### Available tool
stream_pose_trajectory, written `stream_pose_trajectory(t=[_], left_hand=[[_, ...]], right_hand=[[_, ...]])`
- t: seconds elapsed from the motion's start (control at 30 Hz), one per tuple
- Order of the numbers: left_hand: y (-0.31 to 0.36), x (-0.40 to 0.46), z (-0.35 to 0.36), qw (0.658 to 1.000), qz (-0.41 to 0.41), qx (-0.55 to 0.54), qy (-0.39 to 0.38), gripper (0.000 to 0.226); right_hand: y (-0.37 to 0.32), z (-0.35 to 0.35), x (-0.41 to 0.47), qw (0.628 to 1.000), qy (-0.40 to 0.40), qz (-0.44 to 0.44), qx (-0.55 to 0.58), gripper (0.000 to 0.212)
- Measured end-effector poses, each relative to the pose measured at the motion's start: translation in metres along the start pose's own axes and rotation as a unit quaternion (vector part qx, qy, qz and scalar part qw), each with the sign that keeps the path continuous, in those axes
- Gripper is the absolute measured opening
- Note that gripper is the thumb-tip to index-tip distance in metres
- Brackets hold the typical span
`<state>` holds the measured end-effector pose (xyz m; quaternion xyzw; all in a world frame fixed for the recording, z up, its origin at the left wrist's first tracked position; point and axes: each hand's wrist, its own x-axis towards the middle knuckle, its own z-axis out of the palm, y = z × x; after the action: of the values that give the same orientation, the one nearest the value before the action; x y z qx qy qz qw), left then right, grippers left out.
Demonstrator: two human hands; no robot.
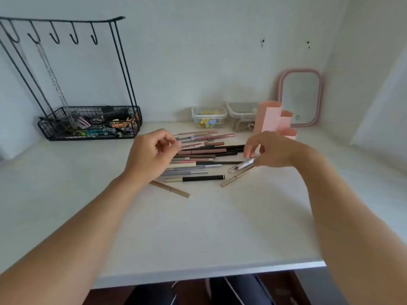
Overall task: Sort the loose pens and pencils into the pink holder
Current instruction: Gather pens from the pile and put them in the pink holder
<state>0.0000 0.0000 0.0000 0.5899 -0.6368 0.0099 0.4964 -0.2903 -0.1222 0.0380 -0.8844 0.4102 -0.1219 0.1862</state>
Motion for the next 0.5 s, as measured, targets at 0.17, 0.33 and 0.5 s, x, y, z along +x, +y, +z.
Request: stream_pose_trajectory(t=[0.17,0.33,0.5], left_hand=[[0.0038,0.0015,0.0099,0.999,-0.010,-0.001,-0.041,0.011],[0.0030,0.0012,0.0108,0.999,-0.017,-0.005,-0.039,0.011],[0.0102,0.0010,0.0112,0.997,-0.036,-0.056,-0.032,0.010]], right_hand=[[0.0026,0.0061,0.0014,0.999,-0.008,0.007,-0.045,0.011],[0.0065,0.0067,0.0038,0.999,-0.002,-0.002,-0.043,0.005],[0.0019,0.0043,0.0019,0.995,0.086,0.009,0.043,0.002]])
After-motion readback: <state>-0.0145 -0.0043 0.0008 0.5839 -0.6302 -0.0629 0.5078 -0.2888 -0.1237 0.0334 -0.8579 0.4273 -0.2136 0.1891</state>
